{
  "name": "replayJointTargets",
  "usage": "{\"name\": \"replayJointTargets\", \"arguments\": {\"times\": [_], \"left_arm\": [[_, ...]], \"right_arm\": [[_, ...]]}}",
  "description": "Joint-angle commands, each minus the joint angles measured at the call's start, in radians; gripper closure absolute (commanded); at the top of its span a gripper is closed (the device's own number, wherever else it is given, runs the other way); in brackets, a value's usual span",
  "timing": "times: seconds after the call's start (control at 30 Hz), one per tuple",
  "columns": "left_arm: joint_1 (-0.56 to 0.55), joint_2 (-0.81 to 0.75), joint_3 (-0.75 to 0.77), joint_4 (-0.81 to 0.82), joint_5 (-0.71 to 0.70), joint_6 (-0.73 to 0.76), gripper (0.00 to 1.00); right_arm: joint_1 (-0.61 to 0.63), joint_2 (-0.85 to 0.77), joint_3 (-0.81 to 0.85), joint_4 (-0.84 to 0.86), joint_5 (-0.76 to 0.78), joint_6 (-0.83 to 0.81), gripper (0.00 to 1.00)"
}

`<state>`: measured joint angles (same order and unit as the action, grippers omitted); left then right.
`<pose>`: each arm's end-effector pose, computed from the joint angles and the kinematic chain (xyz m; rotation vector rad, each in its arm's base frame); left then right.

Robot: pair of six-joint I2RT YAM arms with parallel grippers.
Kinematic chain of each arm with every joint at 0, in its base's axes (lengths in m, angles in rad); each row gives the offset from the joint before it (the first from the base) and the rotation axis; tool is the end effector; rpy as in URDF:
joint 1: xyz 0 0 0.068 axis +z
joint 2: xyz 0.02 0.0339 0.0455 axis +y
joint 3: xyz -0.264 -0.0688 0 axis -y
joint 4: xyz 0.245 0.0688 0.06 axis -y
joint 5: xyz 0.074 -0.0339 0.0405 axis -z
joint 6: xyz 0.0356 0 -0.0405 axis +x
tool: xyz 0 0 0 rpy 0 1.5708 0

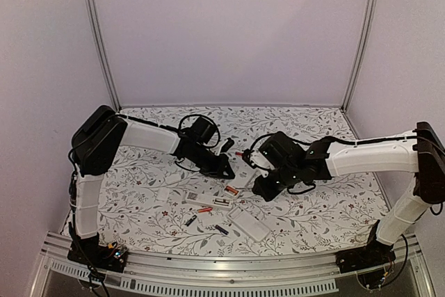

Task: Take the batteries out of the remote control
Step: Pass from the right arm to the left

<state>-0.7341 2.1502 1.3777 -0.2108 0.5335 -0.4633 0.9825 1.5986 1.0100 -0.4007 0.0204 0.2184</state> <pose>0.3145 -0.3081 0.1193 0.5960 2.6920 -1.0887 0.1807 0.2696 0.1997 -0.9690 2.4332 0.4208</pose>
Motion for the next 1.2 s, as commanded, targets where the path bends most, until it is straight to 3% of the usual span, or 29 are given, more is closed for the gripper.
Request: {"name": "replayJointTargets", "arguments": {"times": [0.0, 0.17, 0.6, 0.83, 1.17], "left_arm": [[-0.027, 0.036, 0.001, -0.008, 0.046, 0.018, 0.91], [-0.028, 0.039, 0.005, -0.007, 0.052, 0.018, 0.91], [-0.030, 0.038, 0.007, -0.008, 0.063, 0.018, 0.91], [-0.032, 0.034, 0.004, -0.007, 0.062, 0.018, 0.92], [-0.033, 0.030, 0.002, 0.000, 0.062, 0.020, 0.92]], "right_arm": [[0.009, 0.033, 0.038, -0.052, -0.010, -0.098, 1.00], [0.022, 0.059, 0.055, -0.082, -0.010, -0.142, 1.00], [0.021, 0.116, 0.059, -0.006, -0.182, -0.162, 1.00], [-0.024, 0.136, 0.035, 0.081, -0.309, -0.086, 1.00], [-0.093, 0.042, -0.064, 0.251, -0.419, 0.052, 1.00]]}}
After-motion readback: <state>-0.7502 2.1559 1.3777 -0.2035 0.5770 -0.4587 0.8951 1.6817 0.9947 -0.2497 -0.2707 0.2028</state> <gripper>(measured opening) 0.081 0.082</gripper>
